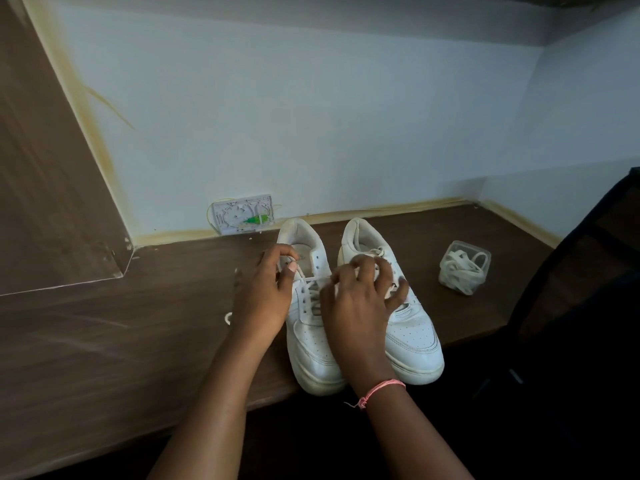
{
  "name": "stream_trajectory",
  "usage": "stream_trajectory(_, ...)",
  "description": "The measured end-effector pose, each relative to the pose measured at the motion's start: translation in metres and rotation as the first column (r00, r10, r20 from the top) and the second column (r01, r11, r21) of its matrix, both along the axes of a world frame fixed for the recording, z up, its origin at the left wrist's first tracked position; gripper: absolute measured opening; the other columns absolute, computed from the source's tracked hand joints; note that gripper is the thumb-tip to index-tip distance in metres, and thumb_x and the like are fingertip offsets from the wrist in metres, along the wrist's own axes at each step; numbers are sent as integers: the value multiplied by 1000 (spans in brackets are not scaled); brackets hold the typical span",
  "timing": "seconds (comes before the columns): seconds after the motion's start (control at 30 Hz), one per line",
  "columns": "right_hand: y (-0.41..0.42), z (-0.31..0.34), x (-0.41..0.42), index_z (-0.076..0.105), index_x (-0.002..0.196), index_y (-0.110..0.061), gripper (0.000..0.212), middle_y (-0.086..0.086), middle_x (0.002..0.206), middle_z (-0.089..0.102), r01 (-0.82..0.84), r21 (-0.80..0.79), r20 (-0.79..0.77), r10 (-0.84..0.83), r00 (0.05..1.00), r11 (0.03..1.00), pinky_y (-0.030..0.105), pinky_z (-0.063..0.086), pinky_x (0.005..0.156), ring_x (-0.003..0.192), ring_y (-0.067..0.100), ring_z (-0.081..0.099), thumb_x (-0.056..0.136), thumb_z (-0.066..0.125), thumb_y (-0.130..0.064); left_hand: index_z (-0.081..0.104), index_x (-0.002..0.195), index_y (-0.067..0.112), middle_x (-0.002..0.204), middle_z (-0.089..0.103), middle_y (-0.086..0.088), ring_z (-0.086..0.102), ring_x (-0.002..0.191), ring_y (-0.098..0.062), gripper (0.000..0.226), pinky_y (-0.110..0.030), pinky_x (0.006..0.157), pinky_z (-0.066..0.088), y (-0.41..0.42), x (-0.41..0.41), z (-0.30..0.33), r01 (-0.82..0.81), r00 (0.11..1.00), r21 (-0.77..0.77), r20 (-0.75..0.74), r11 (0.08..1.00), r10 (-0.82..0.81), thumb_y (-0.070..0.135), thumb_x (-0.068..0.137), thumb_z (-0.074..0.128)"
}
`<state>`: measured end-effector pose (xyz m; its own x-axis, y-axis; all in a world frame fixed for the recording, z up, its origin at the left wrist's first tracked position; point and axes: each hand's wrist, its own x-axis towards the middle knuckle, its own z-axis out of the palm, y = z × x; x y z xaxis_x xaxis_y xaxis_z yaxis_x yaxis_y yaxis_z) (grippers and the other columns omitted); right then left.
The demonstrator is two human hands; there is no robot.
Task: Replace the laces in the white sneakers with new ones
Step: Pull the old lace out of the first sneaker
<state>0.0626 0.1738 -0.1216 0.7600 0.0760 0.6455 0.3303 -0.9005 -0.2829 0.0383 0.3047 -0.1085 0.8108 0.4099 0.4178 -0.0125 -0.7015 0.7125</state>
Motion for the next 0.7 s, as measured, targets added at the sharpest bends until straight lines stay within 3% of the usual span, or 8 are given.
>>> stream_trajectory(0.13,-1,3,-1,58,96,-23,16,4,121,52,44,128,-27,-41,999,991,58,18,105,130,31,34,91,46,-32,54,103,35,91,66,8,51,61,2,11,-51,117,21,3,0,-1,-52,999,18,9,999,51,25,98,53)
stream_trajectory(0.23,-6,9,0,60,111,-29,21,6,135,47,-76,120,19,75,997,990,59,18,107,138,32,24,93,57,-39,56,103,34,90,67,8,52,62,1,11,-52,113,26,0,1,-2,-61,997,15,50,998,60,25,97,55)
stream_trajectory(0.37,-4,9,0,68,97,-32,13,1,132,52,-198,9,4,198,980,980,62,19,107,139,36,27,84,70,-33,56,104,33,94,66,8,51,63,2,11,-53,111,28,-2,1,-1,-67,995,20,77,998,65,25,97,55)
stream_trajectory(0.43,-3,10,1,68,87,-31,5,-3,123,57,-152,26,15,152,988,988,59,20,106,135,33,33,83,71,-29,56,103,34,93,66,8,51,63,1,11,-51,111,29,-2,0,-1,-63,995,32,84,998,60,25,97,56)
stream_trajectory(0.5,-9,13,6,67,87,-29,2,-4,119,57,-23,180,-12,26,1000,983,55,20,106,131,28,33,84,67,-28,56,103,34,91,66,9,54,67,-3,11,-49,111,29,-1,-1,1,-56,994,30,91,998,53,25,97,56)
stream_trajectory(0.6,-19,17,12,65,96,-24,11,3,123,55,163,397,-120,-125,985,903,54,17,106,130,29,29,90,58,-30,56,103,34,88,66,10,54,69,-2,11,-50,112,28,0,-2,1,-66,994,14,91,998,65,24,97,56)
stream_trajectory(0.7,-19,20,11,66,105,-30,18,2,134,51,7,268,22,-13,1000,963,53,11,109,139,31,23,89,64,-37,57,103,34,84,66,10,54,63,0,10,-50,115,23,-1,-1,0,-74,994,23,78,997,72,26,98,55)
